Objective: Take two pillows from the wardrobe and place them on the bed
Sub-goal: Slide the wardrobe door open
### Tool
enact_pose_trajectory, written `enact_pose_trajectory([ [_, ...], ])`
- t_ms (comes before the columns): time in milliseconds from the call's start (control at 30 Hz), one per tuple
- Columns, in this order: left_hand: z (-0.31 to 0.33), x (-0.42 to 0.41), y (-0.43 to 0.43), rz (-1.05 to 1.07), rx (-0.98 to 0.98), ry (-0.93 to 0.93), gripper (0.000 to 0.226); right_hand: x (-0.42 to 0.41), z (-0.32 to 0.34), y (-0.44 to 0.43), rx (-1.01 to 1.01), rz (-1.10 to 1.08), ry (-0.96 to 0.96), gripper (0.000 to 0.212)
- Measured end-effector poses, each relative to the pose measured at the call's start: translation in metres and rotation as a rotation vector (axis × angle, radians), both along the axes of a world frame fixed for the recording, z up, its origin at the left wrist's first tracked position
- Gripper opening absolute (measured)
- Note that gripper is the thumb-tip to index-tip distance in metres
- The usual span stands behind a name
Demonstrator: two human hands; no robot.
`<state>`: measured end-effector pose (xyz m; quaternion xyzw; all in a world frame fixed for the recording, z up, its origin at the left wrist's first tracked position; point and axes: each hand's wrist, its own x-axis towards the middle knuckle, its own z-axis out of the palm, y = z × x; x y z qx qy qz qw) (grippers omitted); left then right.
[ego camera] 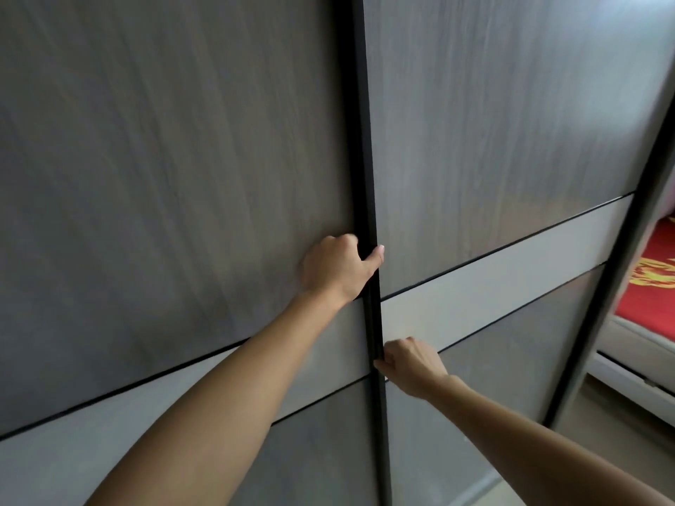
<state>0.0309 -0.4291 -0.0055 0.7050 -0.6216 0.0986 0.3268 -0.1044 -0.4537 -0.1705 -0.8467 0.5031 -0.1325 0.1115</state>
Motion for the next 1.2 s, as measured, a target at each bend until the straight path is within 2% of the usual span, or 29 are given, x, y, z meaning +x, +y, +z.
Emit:
enact_pose_trajectory([
  [167, 0.0, 0.0, 0.011, 0.093, -0.007, 0.009, 0.056, 0.005, 0.001, -0.004, -0.012, 0.122, -0.005, 0.034],
  [400, -0.007, 0.021, 0.048, 0.25, -0.019, -0.003, 0.055, 0.036, -0.009, 0.016, -0.029, 0.298, -0.033, 0.029],
  [867, -0.002, 0.111, 0.16, 0.512, 0.007, 0.026, 0.045, 0.139, -0.01, 0.097, -0.06, 0.629, 0.082, 0.022],
  [1200, -0.002, 0.207, 0.255, 0.565, 0.03, 0.067, 0.045, 0.235, -0.009, 0.172, -0.064, 0.673, 0.045, 0.031],
])
